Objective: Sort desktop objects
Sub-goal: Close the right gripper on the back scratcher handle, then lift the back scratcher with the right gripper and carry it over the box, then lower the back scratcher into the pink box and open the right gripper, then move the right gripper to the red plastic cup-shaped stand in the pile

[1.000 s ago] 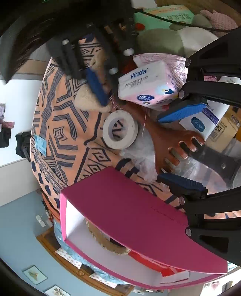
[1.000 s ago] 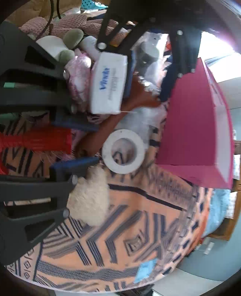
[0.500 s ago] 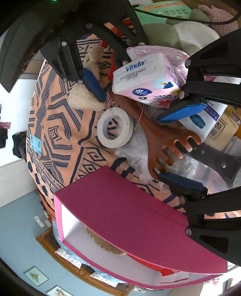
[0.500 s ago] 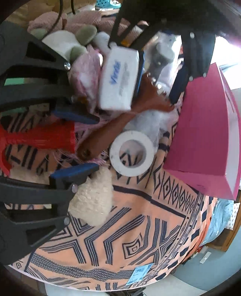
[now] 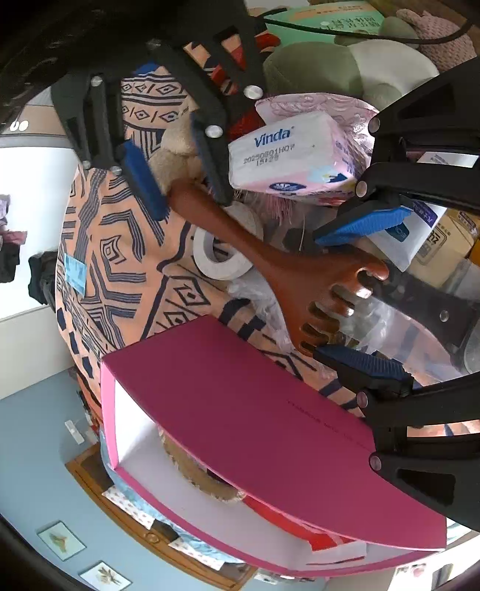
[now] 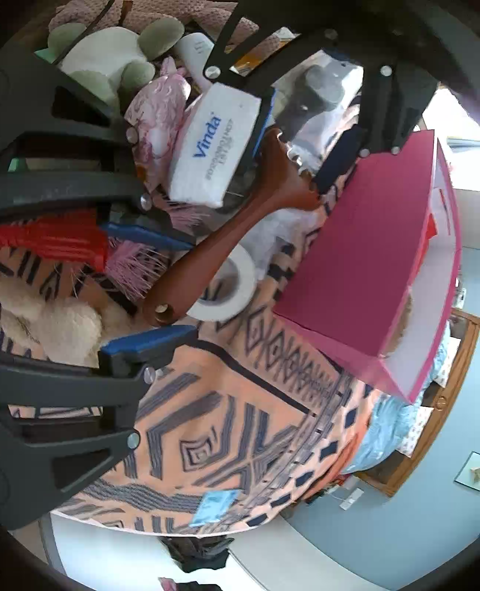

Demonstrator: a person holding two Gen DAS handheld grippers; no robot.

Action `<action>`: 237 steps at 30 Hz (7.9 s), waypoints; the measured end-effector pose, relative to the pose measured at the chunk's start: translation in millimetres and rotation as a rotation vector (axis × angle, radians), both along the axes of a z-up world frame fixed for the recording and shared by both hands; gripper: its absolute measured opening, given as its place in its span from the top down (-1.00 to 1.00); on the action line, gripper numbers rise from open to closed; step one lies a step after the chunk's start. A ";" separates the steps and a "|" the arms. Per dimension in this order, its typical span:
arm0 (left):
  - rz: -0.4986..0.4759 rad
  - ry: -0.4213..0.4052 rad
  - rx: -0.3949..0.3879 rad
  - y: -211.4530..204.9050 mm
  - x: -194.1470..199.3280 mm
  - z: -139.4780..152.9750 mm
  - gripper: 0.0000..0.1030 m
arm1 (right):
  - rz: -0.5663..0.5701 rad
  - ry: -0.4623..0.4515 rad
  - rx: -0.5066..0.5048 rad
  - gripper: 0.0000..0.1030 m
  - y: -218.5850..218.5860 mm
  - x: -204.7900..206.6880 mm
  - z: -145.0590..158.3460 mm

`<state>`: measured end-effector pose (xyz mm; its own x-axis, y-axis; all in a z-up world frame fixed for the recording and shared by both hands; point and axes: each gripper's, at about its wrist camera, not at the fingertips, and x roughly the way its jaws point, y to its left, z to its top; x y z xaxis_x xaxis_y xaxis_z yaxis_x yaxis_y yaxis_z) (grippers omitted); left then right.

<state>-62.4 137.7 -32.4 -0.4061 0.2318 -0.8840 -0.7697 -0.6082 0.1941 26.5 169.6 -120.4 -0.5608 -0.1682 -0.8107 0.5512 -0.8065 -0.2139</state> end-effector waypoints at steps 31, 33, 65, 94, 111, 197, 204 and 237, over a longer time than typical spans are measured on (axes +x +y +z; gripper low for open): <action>-0.017 -0.039 0.150 24.0 -9.6 18.8 -0.08 | -0.375 -0.263 -0.605 0.26 88.6 -36.6 -4.5; -0.025 -0.054 0.162 24.6 -4.8 18.4 -0.06 | -0.398 -0.263 -0.602 0.26 90.8 -37.0 -5.0; 0.033 -0.170 0.251 24.8 -14.3 -1.1 -0.02 | -0.433 -0.312 -0.526 0.36 66.6 -76.8 -29.3; 0.077 -0.213 0.447 12.7 -24.7 20.8 0.48 | -0.209 -0.138 -0.674 0.70 30.7 -41.6 33.1; 0.094 -0.137 0.445 -6.1 -17.0 42.7 0.61 | -0.159 -0.114 -0.581 0.63 15.7 -38.4 41.2; 0.497 -0.175 0.427 -62.5 -174.9 52.5 0.57 | -0.282 -0.109 -0.638 0.40 -2.4 -204.6 73.3; 0.472 -0.144 0.436 -64.1 -156.8 58.9 0.50 | -0.236 -0.096 -0.630 0.21 -0.3 -183.4 76.7; -0.095 -0.125 0.306 53.6 57.1 40.9 0.19 | -0.373 -0.173 -0.666 0.07 102.1 65.7 13.8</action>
